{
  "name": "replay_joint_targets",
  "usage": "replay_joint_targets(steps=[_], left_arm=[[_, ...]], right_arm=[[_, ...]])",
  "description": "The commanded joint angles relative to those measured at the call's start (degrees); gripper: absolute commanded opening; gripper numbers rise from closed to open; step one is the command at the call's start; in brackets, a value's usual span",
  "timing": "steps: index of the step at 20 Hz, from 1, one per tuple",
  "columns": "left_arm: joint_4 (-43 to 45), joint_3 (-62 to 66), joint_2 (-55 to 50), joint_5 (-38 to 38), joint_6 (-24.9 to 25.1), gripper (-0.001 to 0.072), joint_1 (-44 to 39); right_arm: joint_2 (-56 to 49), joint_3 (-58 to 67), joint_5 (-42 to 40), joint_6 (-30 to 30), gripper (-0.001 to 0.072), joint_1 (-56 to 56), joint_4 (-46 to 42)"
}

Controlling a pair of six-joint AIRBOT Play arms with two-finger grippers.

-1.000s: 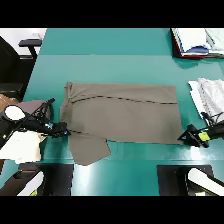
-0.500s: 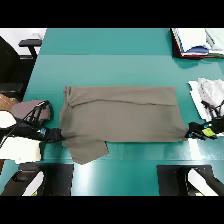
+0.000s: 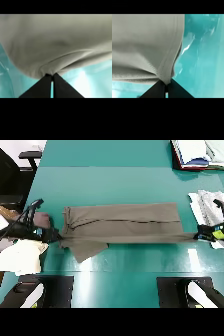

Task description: Fold the shirts.

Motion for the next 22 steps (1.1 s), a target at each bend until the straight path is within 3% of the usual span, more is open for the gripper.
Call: replay_joint_targets(steps=[1, 6, 11, 12, 13, 14, 15, 19, 20, 21, 22], left_arm=[[-0.79, 7.39, -11.58, 8.57, 4.81, 0.002, 0.07], [-1.11, 20.94, -29.31, 12.55, 10.23, 0.0022, 0.07], [-1.14, 27.34, -36.17, 17.94, 10.84, 0.0024, 0.07], [-1.18, 27.71, -36.35, 18.49, 10.58, 0.0157, 0.07], [-1.38, 28.0, -36.35, 18.67, 9.7, 0.0399, 0.07], [-1.38, 28.59, -36.33, 18.23, 8.13, 0.0424, 0.07], [-1.4, 29.49, -36.33, 17.14, 7.41, 0.0429, 0.07], [-5.51, 30.88, -36.22, 12.5, 7.39, 0.0427, 0.07], [-6.91, 30.88, -36.22, 12.63, 7.39, 0.0393, 0.07], [-8.74, 30.88, -36.22, 13.16, 7.45, 0.0143, 0.07], [-10.54, 30.88, -36.22, 13.84, 7.85, 0.0031, 0.07]], right_arm=[[-9.49, 8.02, -4.26, 0.13, 0.002, 4.28, 0.98], [-25.79, 22.62, -7.52, 2.49, 0.0021, 11.54, 1.05], [-36.04, 33.73, -7.02, 2.64, 0.0025, 11.08, 8.46], [-37.22, 35.15, -6.97, 2.47, 0.0134, 10.69, 10.03], [-37.86, 36.09, -6.8, 2.47, 0.037, 10.1, 10.25], [-37.9, 36.44, -6.54, 1.81, 0.0468, 9.57, 10.62], [-37.83, 36.44, -5.57, -0.22, 0.0469, 8.68, 11.34], [-35.95, 31.58, -2.1, -2.91, 0.047, 2.84, 11.67], [-35.1, 29.2, -3.17, -3.41, 0.0475, 1.25, 11.98], [-34.6, 26.77, -4.26, -4.26, 0.0519, -0.7, 13.64], [-34.53, 24.57, -4.98, -5.01, 0.0521, -2.49, 15.98]])
